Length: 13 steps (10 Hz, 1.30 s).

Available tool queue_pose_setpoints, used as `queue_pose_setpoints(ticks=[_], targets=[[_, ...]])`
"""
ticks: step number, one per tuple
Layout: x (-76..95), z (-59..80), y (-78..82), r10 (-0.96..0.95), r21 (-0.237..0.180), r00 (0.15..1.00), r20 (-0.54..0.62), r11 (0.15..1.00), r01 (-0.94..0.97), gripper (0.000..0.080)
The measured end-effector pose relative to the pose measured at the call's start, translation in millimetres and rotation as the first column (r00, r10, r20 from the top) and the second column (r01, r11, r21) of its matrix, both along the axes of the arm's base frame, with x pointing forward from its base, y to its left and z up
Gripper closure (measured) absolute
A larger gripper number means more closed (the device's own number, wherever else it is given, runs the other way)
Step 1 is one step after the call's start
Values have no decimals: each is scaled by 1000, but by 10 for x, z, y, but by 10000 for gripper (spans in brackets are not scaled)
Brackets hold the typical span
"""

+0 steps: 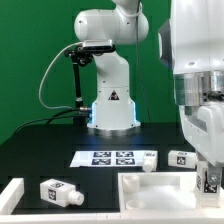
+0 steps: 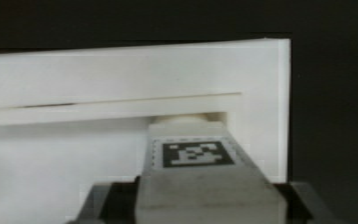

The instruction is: Assemble one leg

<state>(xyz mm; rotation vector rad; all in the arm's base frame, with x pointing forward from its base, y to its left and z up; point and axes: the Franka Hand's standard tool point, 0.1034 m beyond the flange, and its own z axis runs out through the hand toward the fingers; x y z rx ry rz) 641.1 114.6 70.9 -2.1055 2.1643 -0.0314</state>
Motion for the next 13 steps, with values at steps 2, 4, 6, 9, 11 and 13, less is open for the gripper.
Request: queue_pose_setpoints(ticks=[2,4,6,9,11,13], targets=[[6,5,-8,119,-21,993,12,993,-118,441],[-6,20,4,514,-87,858,18,855,-511,268],[-10,9,14,642,-105,767,14,763,-637,171],[-12,-4,0,775,-129,633,-1,627,-768,155],[9,-63,-26,945,-161,324,-44,313,-936,150],[11,-63,-24,923,-158,382,-37,372,-915,293]])
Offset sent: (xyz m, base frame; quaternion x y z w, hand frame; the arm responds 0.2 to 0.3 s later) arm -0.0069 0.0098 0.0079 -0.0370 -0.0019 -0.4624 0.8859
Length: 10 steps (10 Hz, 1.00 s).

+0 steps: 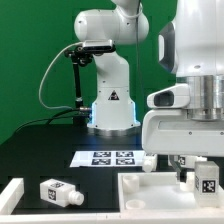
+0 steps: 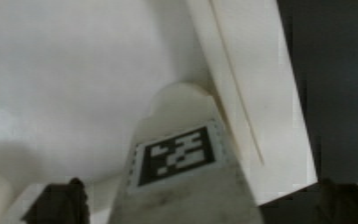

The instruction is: Assemble one leg

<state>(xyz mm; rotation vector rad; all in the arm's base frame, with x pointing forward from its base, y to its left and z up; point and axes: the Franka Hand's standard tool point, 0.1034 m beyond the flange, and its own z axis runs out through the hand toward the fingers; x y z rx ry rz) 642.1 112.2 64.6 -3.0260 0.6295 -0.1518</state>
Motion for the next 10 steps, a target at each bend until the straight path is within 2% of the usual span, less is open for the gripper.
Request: queue_pose_setpoints(ticks=[1,2,3,5,7,8,9,10], targets=[[0,-1,-2,-2,0,1000,0,1000,2,293],[-1,-1,-1,-42,4,999,-1,999,42,432],[-1,-3,-1,-100,10,995,-4,995,100,517],[-7,-3,2,-285,24,959,-11,958,285,516],[-38,-12,-21,-591,41,805,-58,804,594,516],[-24,-16,-30,-725,76,684,-81,680,729,516],[-14,-18,-35,-842,103,528,-116,518,849,516],[-15,-17,-15,-898,101,418,-140,407,908,516]])
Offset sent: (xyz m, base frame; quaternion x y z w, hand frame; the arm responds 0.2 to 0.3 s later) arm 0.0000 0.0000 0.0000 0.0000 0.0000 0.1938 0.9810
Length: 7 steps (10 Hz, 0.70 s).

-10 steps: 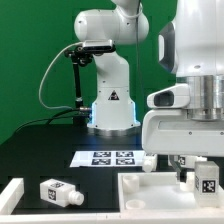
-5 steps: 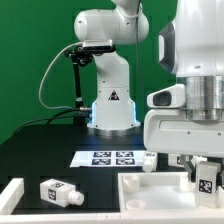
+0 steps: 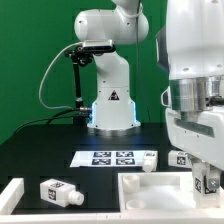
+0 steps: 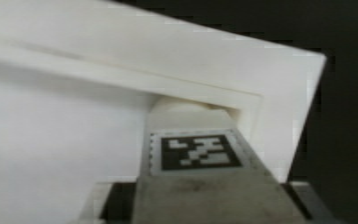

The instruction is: Assemble one leg

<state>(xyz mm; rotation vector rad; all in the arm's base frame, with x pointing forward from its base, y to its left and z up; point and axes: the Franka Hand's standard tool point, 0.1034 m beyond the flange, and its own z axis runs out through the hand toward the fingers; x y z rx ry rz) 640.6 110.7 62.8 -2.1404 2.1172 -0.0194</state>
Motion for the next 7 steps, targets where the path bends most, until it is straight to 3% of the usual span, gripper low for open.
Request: queue_pose_setpoints(ticks=[3,4,5,6,7], targets=[[6,-1,18,-216,21,976,-13,976,216,515],[6,-1,16,-202,20,979,-12,979,202,515],[5,-1,21,-147,15,989,-6,989,147,393],[27,26,26,49,-6,998,25,999,-49,393],[46,77,30,259,-34,964,52,966,-258,215]])
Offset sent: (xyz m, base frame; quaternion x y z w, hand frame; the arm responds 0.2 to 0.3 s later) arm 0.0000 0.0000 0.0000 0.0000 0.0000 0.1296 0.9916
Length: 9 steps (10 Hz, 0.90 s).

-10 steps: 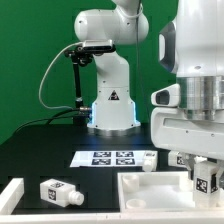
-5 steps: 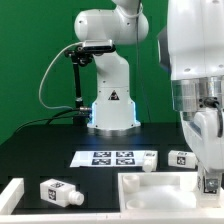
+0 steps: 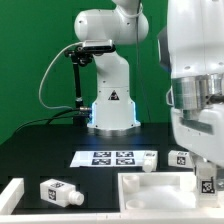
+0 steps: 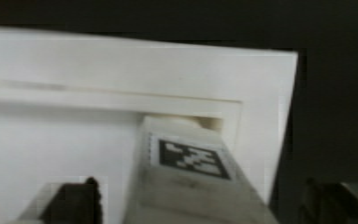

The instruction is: Assemble one leg

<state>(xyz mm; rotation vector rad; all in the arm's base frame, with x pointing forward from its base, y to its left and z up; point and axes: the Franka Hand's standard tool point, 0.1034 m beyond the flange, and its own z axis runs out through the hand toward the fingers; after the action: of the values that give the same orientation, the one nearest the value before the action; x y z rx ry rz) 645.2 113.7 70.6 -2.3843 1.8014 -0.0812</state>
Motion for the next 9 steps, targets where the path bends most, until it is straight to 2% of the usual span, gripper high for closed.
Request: queue_pose_setpoints(ticks=[1,2,4,5,6,7,8,9], targets=[[-27,80,42,119,-4,993,1,993,-119,168],[-16,162,54,184,-13,983,18,983,-184,168],[-25,128,36,280,-30,960,20,960,-279,151],[-20,123,30,420,-68,907,26,906,-418,151],[-3,82,33,634,-145,773,22,767,-625,151],[5,-5,19,787,-194,617,2,606,-771,151],[1,-73,4,831,-210,556,-9,542,-814,151],[8,-65,7,816,-207,579,-5,565,-799,151]])
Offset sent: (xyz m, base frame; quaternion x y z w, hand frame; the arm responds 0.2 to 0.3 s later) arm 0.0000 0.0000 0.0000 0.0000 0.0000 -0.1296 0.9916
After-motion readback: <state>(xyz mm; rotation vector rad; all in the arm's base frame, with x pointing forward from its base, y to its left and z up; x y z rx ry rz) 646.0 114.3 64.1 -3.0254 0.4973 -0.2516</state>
